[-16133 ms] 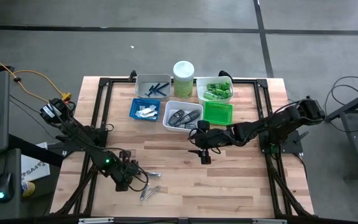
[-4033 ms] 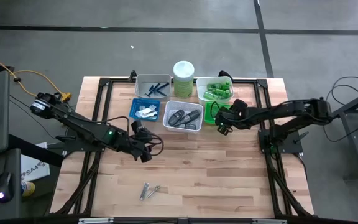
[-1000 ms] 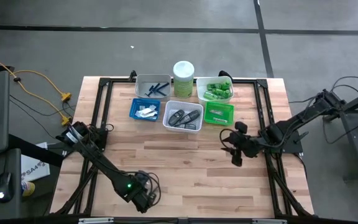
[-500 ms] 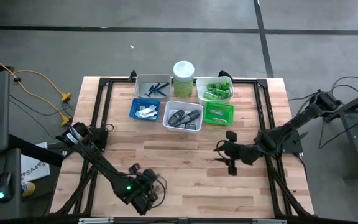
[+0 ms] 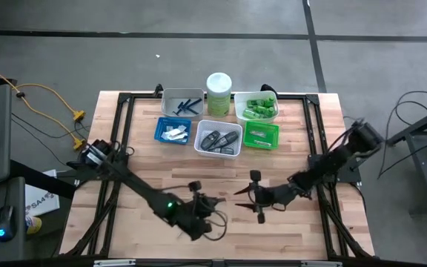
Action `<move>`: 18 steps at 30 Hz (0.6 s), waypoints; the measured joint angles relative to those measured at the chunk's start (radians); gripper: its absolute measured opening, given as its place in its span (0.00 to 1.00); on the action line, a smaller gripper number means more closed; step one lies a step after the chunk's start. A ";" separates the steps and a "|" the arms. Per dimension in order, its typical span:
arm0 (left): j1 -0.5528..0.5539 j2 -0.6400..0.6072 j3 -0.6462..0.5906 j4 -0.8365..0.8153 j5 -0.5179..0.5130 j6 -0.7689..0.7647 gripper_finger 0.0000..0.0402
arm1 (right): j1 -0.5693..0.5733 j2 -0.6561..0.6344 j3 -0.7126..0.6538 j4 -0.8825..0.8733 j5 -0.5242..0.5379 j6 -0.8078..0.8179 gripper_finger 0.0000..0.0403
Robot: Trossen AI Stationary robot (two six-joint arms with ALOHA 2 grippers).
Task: Pick & Place Travel size toiletries
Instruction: Put the silver nail cutter into the green bin
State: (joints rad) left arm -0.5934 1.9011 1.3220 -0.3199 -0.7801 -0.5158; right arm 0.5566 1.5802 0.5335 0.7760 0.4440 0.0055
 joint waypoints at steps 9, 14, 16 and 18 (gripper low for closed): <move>0.065 0.000 0.000 0.125 0.124 0.182 0.13 | 0.003 0.098 0.000 0.165 -0.007 0.044 0.41; 0.067 0.000 0.000 0.176 0.124 0.258 0.13 | -0.002 0.098 0.000 0.206 -0.022 0.032 0.41; 0.066 0.000 0.000 0.198 0.124 0.288 0.13 | -0.003 0.098 0.000 0.213 -0.055 0.024 0.41; 0.066 0.000 0.000 0.224 0.125 0.313 0.13 | -0.003 0.098 0.001 0.213 -0.071 0.024 0.41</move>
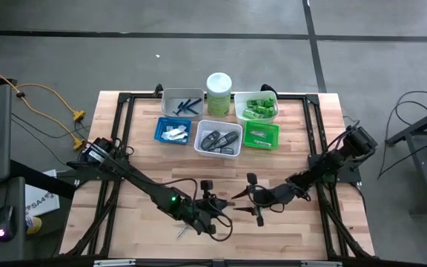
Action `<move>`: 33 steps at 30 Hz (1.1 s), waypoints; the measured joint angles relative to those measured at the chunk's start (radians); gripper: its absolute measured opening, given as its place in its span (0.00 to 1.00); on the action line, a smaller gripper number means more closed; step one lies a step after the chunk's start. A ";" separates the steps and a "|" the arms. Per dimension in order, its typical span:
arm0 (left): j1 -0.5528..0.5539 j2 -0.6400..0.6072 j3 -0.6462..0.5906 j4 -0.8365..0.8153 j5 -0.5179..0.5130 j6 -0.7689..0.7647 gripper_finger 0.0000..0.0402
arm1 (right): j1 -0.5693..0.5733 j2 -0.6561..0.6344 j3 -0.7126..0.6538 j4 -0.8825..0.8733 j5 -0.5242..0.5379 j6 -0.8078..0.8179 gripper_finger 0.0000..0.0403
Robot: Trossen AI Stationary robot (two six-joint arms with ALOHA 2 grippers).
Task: Pick & Place Travel size toiletries
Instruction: Put the silver nail cutter into the green bin
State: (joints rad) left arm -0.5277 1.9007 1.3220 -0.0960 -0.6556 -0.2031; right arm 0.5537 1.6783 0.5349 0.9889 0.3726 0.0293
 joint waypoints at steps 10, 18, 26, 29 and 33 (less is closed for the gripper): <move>0.018 0.000 0.000 0.080 0.013 0.051 0.13 | 0.000 0.000 0.000 0.093 -0.042 -0.039 0.40; 0.018 0.000 0.000 0.105 0.014 0.057 0.13 | -0.001 0.000 0.001 0.094 -0.035 -0.061 0.17; 0.017 -0.002 0.000 0.092 0.017 0.021 0.31 | 0.000 -0.001 0.001 0.087 -0.010 -0.046 0.11; 0.018 -0.002 0.000 0.087 0.010 -0.004 0.39 | 0.001 -0.013 0.001 0.056 0.061 -0.044 0.11; 0.020 -0.002 0.000 0.085 -0.021 -0.015 0.44 | 0.003 -0.054 0.002 -0.023 0.186 0.000 0.11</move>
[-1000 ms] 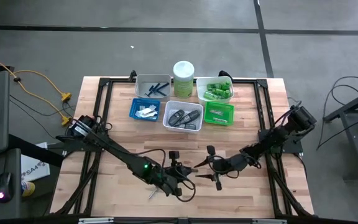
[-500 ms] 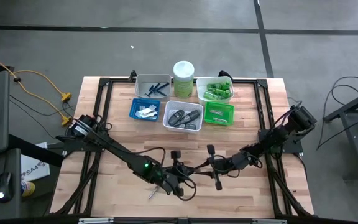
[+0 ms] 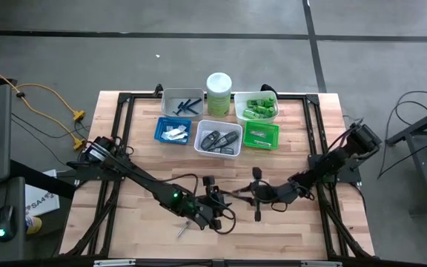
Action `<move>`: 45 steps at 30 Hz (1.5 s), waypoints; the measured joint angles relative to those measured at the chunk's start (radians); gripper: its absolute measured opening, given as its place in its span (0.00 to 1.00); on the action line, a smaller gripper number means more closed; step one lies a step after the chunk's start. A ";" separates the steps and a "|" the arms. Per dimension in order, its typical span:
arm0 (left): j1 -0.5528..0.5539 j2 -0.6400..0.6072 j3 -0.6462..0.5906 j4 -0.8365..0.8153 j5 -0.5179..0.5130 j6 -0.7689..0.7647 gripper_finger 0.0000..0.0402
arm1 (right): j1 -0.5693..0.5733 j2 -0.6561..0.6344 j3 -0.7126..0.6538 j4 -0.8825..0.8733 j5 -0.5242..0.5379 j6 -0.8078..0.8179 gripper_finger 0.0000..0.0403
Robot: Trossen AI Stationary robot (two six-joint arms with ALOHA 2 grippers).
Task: Pick & Place Travel size toiletries
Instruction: Put the silver nail cutter into the green bin
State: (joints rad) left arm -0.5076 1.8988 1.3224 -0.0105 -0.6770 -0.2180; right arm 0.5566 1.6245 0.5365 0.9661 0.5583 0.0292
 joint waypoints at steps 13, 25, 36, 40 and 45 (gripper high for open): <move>-0.003 -0.102 0.002 -0.321 -0.099 -0.260 0.45 | -0.043 -0.346 -0.001 -0.615 0.367 0.224 0.11; -0.032 -0.144 0.001 -0.656 -0.045 -0.619 0.45 | -0.321 -0.513 -0.002 -1.202 0.465 0.706 0.11; -0.091 -0.144 0.001 -0.729 -0.030 -0.760 0.45 | -0.571 -0.495 -0.122 -0.969 0.256 0.730 0.11; -0.105 -0.144 0.001 -0.734 -0.012 -0.781 0.45 | -0.629 -0.495 -0.181 -0.852 0.178 0.730 0.11; -0.111 -0.144 0.000 -0.764 0.030 -0.829 0.45 | -0.674 -0.495 -0.247 -0.684 0.076 0.734 0.15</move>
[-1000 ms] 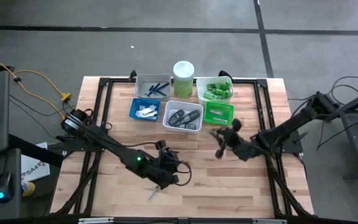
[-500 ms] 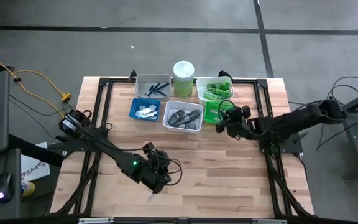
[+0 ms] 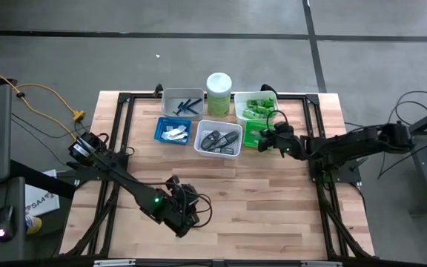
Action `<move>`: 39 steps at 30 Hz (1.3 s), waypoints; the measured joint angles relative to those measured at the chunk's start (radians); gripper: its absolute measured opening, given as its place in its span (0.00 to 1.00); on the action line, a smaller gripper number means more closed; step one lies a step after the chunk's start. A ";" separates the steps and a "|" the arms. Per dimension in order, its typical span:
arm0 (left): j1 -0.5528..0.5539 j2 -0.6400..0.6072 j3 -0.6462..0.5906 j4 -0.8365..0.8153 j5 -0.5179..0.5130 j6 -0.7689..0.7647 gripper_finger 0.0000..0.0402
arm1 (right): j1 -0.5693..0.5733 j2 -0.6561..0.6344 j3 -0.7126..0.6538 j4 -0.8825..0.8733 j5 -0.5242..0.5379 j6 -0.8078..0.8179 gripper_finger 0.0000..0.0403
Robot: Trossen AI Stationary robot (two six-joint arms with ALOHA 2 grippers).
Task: Pick & Place Travel size toiletries
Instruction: Put the silver nail cutter into the green bin
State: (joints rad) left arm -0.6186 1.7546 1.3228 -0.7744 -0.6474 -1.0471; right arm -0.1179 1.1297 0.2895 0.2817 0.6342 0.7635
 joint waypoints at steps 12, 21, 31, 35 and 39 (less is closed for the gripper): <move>0.000 0.000 0.000 -0.014 0.101 -0.071 0.45 | -0.015 0.000 -0.011 0.023 -0.029 0.003 0.38; -0.024 0.000 0.000 -0.016 0.147 -0.137 0.45 | -0.015 -0.019 -0.011 0.046 -0.080 -0.033 0.55; -0.057 0.011 0.000 0.013 0.293 -0.369 0.45 | -0.015 -0.148 -0.011 0.045 -0.334 -0.083 0.57; -0.058 0.046 0.000 0.024 0.330 -0.358 0.45 | -0.015 -0.179 -0.011 0.039 -0.423 -0.133 0.57; -0.058 0.096 0.000 0.025 0.422 -0.376 0.45 | -0.015 -0.196 -0.010 0.032 -0.508 -0.161 0.57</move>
State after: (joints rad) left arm -0.6769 1.8503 1.3224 -0.7498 -0.2254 -1.4229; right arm -0.1329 0.9339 0.2790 0.3136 0.1260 0.6027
